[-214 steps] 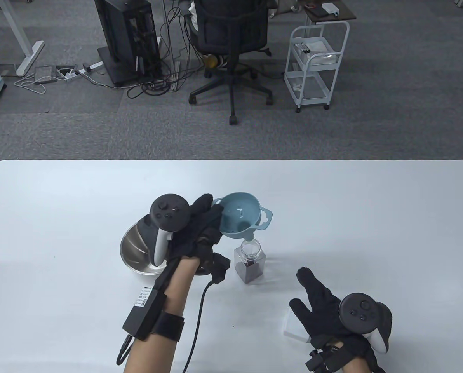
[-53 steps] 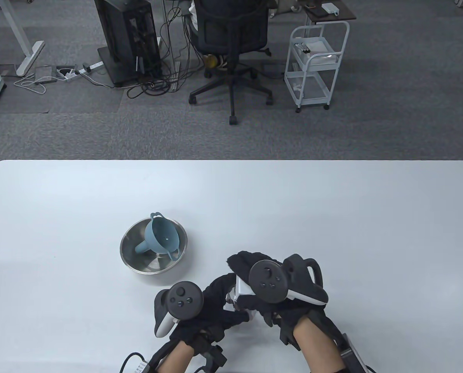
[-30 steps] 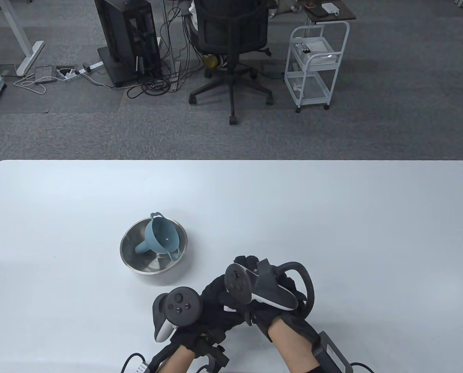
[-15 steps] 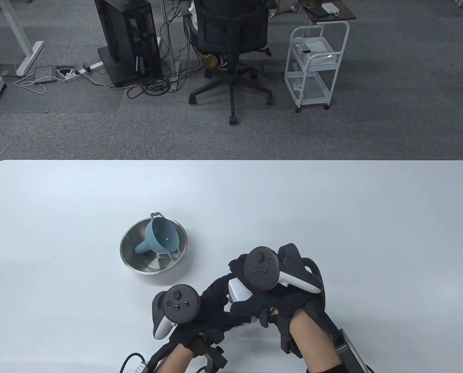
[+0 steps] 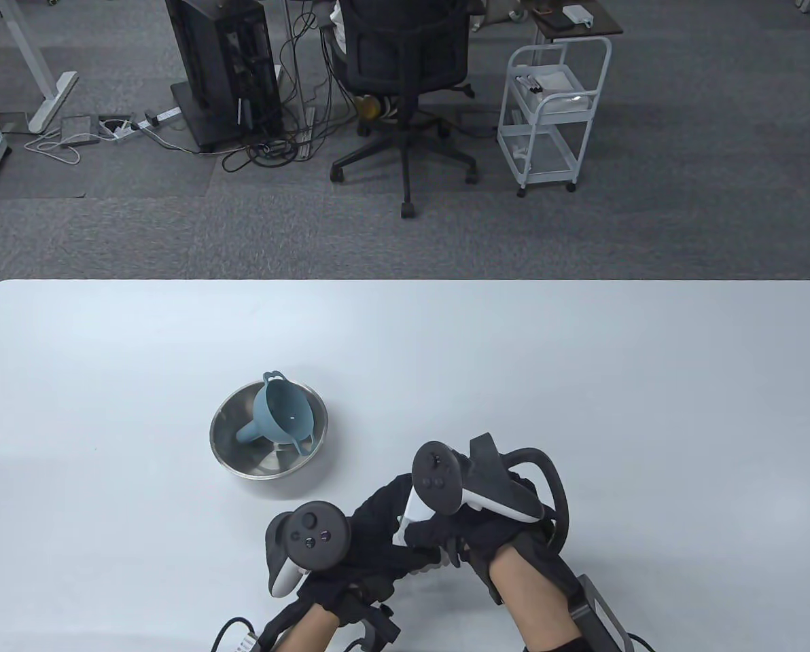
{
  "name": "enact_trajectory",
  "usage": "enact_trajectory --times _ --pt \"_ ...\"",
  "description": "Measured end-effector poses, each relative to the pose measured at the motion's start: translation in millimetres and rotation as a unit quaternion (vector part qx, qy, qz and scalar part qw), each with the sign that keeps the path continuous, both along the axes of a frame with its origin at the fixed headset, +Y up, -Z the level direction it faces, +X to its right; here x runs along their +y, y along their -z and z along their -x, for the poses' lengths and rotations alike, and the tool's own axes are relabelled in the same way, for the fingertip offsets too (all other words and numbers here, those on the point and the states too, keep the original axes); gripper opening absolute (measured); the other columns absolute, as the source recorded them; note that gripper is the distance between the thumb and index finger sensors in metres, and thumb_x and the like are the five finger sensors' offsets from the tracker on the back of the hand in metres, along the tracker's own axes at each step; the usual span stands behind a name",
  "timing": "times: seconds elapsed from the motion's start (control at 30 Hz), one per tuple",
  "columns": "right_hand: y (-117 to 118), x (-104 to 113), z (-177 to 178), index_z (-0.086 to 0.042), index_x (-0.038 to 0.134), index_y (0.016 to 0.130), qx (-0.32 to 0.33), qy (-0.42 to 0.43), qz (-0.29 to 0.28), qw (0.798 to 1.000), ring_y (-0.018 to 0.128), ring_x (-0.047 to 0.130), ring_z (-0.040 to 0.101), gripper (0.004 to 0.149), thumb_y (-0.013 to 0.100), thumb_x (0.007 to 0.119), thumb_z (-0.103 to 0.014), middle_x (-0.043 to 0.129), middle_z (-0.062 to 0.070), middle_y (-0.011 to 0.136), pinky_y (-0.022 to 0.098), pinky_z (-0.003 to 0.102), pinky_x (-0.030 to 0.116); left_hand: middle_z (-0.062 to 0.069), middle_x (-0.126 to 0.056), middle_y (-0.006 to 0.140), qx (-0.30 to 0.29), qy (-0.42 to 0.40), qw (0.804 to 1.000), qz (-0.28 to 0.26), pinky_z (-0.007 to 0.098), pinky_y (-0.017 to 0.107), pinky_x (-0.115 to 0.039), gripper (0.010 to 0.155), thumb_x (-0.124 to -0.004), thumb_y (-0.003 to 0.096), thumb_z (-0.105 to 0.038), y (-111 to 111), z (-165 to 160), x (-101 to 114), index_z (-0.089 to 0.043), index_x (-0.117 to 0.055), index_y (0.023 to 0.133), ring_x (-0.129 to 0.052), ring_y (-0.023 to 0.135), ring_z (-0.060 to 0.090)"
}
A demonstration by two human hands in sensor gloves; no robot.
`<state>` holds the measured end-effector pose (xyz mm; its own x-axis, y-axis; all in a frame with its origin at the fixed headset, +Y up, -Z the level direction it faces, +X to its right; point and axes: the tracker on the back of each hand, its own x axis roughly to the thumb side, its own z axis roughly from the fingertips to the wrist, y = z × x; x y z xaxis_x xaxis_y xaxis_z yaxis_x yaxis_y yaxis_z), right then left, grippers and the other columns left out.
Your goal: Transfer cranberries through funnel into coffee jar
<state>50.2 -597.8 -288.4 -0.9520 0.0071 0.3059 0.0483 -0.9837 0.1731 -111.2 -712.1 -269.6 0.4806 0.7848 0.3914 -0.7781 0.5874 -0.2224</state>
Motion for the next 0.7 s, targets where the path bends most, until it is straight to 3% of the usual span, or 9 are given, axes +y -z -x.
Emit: enact_trajectory --times 0.2,0.3,0.33,0.4,0.5,0.6,0.7 --pt "2.2 -7.1 6.2 -0.003 0.074 0.092 -0.049 -0.04 -0.037 0.997 0.019 0.104 0.016 0.103 0.03 0.067 -0.084 0.104 0.009 0.054 0.015 0.03 0.086 0.02 -0.07 0.107 0.006 0.016 1.0 -0.018 0.049 0.063 -0.076 0.093 -0.1 0.0363 -0.045 -2.3 -1.0 1.4 -0.007 -0.055 0.108 -0.083 0.093 0.045" --pt "2.1 -7.2 6.4 -0.002 0.076 0.09 -0.055 -0.048 -0.032 0.997 0.015 0.105 0.015 0.104 0.029 0.061 -0.085 0.107 0.008 0.049 0.012 0.03 0.087 0.019 -0.068 0.108 -0.009 0.016 1.0 -0.012 0.049 0.064 -0.075 0.093 -0.1 0.0366 -0.045 -1.6 -1.0 -0.2 -0.009 -0.054 0.109 -0.081 0.095 0.044" --pt "1.7 -4.0 2.3 -0.003 0.073 0.093 -0.059 -0.031 -0.023 0.998 0.022 0.107 0.018 0.103 0.03 0.06 -0.084 0.107 0.008 0.055 0.016 0.032 0.088 0.019 -0.068 0.108 -0.005 0.016 1.0 -0.012 0.049 0.064 -0.075 0.093 -0.1 0.0368 -0.045 -1.8 -0.7 0.0 -0.009 -0.054 0.109 -0.081 0.095 0.044" --pt "1.0 2.8 -6.0 -0.009 0.06 0.102 -0.043 0.033 0.003 0.999 0.049 0.108 0.027 0.103 0.032 0.06 -0.084 0.095 0.015 0.085 0.029 0.036 0.087 0.018 -0.068 0.109 -0.008 0.007 1.0 -0.012 0.049 0.064 -0.075 0.093 -0.1 0.037 -0.045 -1.6 -0.1 1.7 -0.01 -0.053 0.109 -0.081 0.096 0.043" --pt "-1.1 10.6 -14.8 -0.016 0.044 0.109 0.014 0.108 0.064 0.992 0.092 0.079 0.044 0.098 0.037 0.075 -0.074 0.059 0.016 0.115 0.048 0.048 0.078 0.018 -0.068 0.109 -0.011 -0.002 1.0 -0.011 0.049 0.065 -0.075 0.093 -0.1 0.0371 -0.045 -1.6 0.8 1.8 -0.01 -0.053 0.109 -0.081 0.096 0.043" --pt "-5.1 8.9 -16.8 -0.02 0.038 0.11 0.057 0.129 0.121 0.983 0.106 0.051 0.047 0.094 0.04 0.087 -0.06 0.038 0.009 0.122 0.061 0.054 0.067 0.018 -0.068 0.109 -0.013 -0.007 1.0 -0.009 0.049 0.065 -0.075 0.093 -0.1 0.0371 -0.045 -1.2 1.3 1.9 -0.01 -0.053 0.109 -0.081 0.096 0.043" --pt "-7.1 4.9 -13.5 -0.02 0.044 0.108 0.066 0.084 0.102 0.989 0.105 0.057 0.042 0.087 0.041 0.09 -0.051 0.049 0.009 0.12 0.06 0.052 0.069 0.018 -0.067 0.109 -0.02 -0.018 1.0 -0.009 0.049 0.065 -0.075 0.093 -0.1 0.037 -0.045 -1.5 1.0 2.3 -0.01 -0.053 0.109 -0.081 0.096 0.043"
